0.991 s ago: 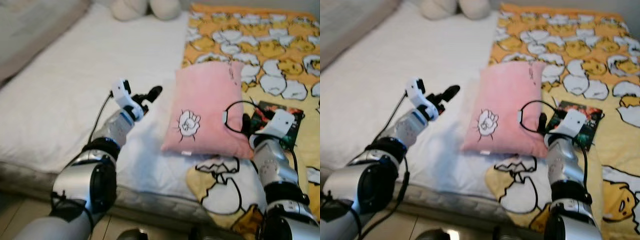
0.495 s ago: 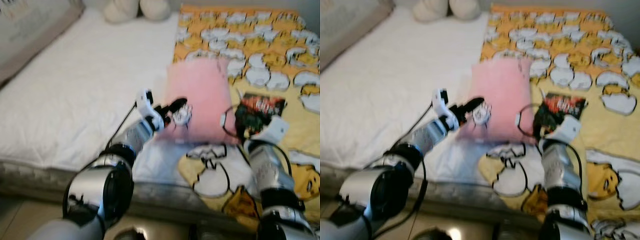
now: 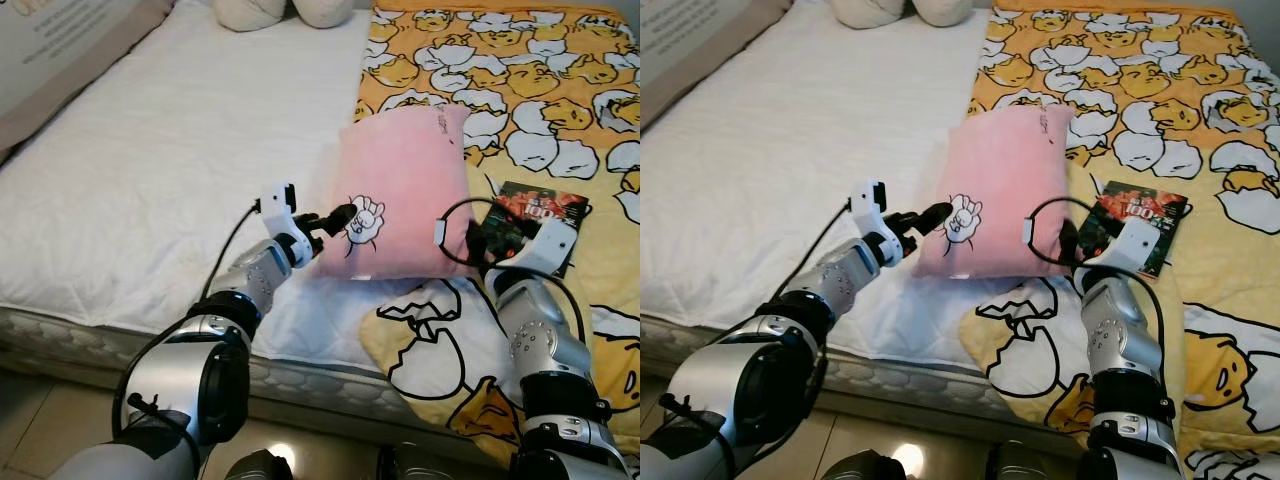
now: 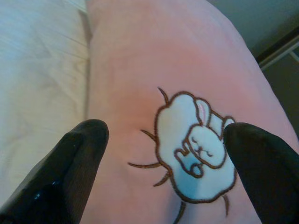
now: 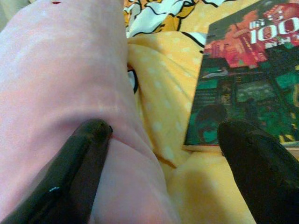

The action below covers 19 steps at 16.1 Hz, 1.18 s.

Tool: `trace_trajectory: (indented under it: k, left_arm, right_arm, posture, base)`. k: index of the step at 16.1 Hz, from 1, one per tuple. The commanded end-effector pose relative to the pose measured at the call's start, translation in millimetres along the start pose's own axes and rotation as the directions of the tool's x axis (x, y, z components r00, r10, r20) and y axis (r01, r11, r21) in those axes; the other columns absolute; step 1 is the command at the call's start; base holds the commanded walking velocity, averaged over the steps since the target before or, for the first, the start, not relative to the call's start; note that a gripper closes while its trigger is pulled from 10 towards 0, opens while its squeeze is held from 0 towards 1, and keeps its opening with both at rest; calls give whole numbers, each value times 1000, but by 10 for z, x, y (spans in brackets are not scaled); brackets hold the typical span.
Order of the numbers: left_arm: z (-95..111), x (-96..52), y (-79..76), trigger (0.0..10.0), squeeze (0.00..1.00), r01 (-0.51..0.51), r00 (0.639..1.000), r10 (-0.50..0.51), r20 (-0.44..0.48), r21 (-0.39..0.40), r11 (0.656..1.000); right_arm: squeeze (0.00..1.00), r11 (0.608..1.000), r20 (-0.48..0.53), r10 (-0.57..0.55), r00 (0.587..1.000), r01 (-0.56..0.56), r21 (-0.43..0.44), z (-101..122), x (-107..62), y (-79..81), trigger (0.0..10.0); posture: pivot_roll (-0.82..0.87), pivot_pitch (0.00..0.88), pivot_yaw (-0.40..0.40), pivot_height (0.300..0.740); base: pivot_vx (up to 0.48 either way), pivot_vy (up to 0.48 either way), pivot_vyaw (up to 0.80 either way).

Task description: Clean up the room

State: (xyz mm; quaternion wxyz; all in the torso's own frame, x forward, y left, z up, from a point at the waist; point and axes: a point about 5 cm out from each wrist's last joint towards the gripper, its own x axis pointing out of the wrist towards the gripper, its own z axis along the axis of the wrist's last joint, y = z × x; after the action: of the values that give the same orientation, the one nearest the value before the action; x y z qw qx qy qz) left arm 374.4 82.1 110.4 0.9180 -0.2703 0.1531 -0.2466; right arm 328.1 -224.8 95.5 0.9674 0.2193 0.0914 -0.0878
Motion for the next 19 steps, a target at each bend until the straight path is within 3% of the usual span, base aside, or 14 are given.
trace_trajectory:
  k: [1,5,8,9,11,12,15,17,19]
  left_arm:
    - [18,-14,38,10000,0,-31,1000,31,-4,23,999]
    - [-53,9,4,10000,0,-41,999,41,-22,43,998]
    - [19,-6,35,10000,0,-47,999,48,-2,66,997]
    - [127,-46,105,10000,0,-63,998,61,25,103,993]
    - [227,-57,112,10000,0,-54,997,48,58,108,993]
    - [302,-66,100,10000,0,-28,997,18,81,126,992]
    - [312,-122,142,10000,0,-3,996,-11,83,166,986]
    - [266,-180,259,10000,0,-61,995,48,83,169,984]
    - [215,-165,263,10000,0,-89,993,78,91,135,987]
  right_arm:
    - [0,1000,-5,26,1000,-26,-8,-4,15,68,10000]
    - [0,999,-17,50,999,-50,-4,-35,30,152,10000]
    - [0,998,7,41,999,-40,-42,40,8,93,10000]
    - [0,976,157,-11,987,45,-214,257,-52,-62,10000]
    - [0,954,245,18,969,56,-293,379,-119,-53,10000]
    - [0,950,223,39,974,33,-311,343,-175,-53,10000]
    - [0,963,174,39,984,9,-270,187,-259,-59,10000]
    - [0,993,122,27,992,-12,-116,58,-224,-23,10000]
    - [0,999,81,35,996,-32,-40,-12,-138,22,10000]
  posture:
    - [-136,72,76,716]
    - [-137,69,75,716]
    - [-145,69,79,716]
    - [-149,68,79,716]
    - [-152,68,82,716]
    - [-150,69,81,716]
    - [-150,68,79,716]
    - [-145,68,76,716]
    - [-137,70,69,716]
  base:
    - [0,0,0]
    - [0,0,0]
    - [0,0,0]
    - [0,0,0]
    - [0,0,0]
    - [0,0,0]
    - [0,0,0]
    - [0,0,0]
    - [0,0,0]
